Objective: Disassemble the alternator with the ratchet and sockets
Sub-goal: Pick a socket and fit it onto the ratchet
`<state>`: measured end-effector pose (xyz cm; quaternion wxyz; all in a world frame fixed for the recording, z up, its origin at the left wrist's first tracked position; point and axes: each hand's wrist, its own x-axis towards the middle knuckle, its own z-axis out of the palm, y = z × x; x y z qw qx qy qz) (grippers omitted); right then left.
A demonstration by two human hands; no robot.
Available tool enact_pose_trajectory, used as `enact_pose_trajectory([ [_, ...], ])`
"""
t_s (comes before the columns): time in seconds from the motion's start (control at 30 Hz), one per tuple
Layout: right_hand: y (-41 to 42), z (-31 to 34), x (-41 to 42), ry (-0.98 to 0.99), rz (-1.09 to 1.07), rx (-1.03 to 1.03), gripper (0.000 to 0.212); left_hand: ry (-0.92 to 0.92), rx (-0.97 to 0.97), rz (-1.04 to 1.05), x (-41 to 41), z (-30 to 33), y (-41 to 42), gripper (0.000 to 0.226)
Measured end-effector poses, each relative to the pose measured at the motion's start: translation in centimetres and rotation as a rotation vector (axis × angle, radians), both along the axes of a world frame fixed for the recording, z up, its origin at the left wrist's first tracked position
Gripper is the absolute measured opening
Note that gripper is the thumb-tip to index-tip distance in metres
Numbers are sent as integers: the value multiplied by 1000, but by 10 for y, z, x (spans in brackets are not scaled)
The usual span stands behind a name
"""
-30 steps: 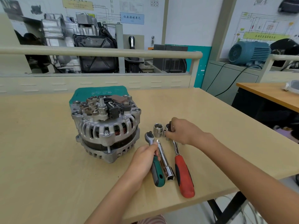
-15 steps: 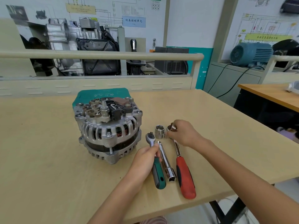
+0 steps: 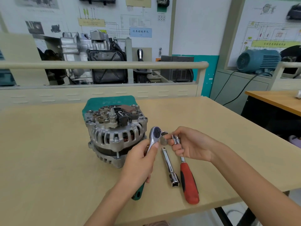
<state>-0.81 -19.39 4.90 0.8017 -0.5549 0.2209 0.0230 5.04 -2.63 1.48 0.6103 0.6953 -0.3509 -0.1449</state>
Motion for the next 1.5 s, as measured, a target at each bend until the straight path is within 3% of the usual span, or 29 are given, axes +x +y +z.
enact_pose_trajectory([
  [0.1,12,6,-3,-28,78,0,30,-208,-4,100,3,-1,7,11],
  [0.23,27,12,-8,-112,149,-105,29,-356,2,131,4,3,14,47],
  [0.5,45,20,-14,-238,187,-197,20,-299,-57,108,1,6,20,56],
  [0.93,52,14,-15,-325,-122,-95,15,-276,-88,95,7,8,28,52],
  [1.13,64,11,-14,-265,-130,-260,20,-341,-39,125,10,2,29,50],
  [1.33,63,9,-14,-236,-112,-253,19,-375,-8,86,14,1,32,44],
  [1.5,66,9,-14,-296,-177,-562,15,-432,-13,59,18,1,35,50],
])
